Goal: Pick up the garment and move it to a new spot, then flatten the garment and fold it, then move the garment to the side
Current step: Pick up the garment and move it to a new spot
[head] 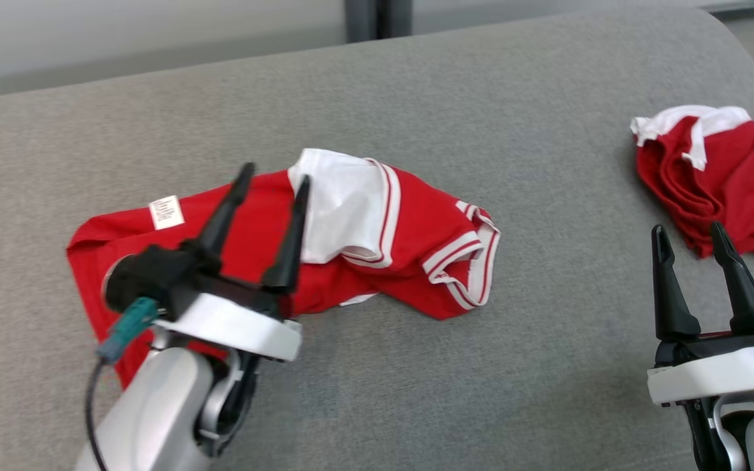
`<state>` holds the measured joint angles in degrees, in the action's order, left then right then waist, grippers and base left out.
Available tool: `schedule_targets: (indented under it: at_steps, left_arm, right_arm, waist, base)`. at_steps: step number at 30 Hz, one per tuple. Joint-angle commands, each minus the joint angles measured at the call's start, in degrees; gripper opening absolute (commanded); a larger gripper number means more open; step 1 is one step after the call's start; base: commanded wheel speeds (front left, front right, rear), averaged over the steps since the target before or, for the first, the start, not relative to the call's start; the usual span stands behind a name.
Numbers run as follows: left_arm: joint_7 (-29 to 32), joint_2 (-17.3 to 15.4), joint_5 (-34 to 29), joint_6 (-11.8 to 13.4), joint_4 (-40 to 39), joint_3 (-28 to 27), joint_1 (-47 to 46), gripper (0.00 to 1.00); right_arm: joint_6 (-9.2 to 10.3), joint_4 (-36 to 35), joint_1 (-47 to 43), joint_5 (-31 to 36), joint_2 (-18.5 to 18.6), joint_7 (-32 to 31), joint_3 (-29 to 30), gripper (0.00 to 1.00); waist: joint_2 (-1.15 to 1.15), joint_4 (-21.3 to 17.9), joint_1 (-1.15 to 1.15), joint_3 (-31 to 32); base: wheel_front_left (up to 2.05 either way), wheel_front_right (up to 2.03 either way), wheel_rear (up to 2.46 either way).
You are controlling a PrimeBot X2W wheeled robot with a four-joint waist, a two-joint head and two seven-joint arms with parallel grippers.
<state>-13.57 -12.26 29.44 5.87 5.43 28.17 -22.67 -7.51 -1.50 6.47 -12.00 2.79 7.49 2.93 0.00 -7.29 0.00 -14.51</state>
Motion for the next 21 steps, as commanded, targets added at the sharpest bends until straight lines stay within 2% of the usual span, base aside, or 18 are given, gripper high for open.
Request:
schedule_targets:
  at_steps: [1, 13, 21]
  left_arm:
    - [-0.45, -1.45, 0.96, 0.8, -0.04, -2.01, 1.6, 1.0]
    - [-1.5, -7.5, 4.51, 1.79, -0.41, -12.19, 10.84, 1.0]
    - [-1.44, -9.49, 4.39, 2.38, -3.36, -13.34, 16.99, 1.0]
  right_arm:
    - [0.05, -0.45, -0.73, 0.72, 0.28, -0.78, 0.24, 1.0]
    - [0.04, 0.7, -2.46, 3.64, 0.28, -3.47, -1.41, 1.0]
    - [0.04, 1.35, -4.06, 4.36, 0.28, -4.67, -2.47, 1.0]
  waist:
    - [0.0, 2.82, 0.0, 2.29]
    - [0.0, 8.16, 0.0, 7.51]
    - [0.0, 9.48, 0.0, 10.49]
  base:
    - [0.0, 0.0, 0.0]
    - [0.0, 0.0, 0.0]
    - [0.0, 0.0, 0.0]
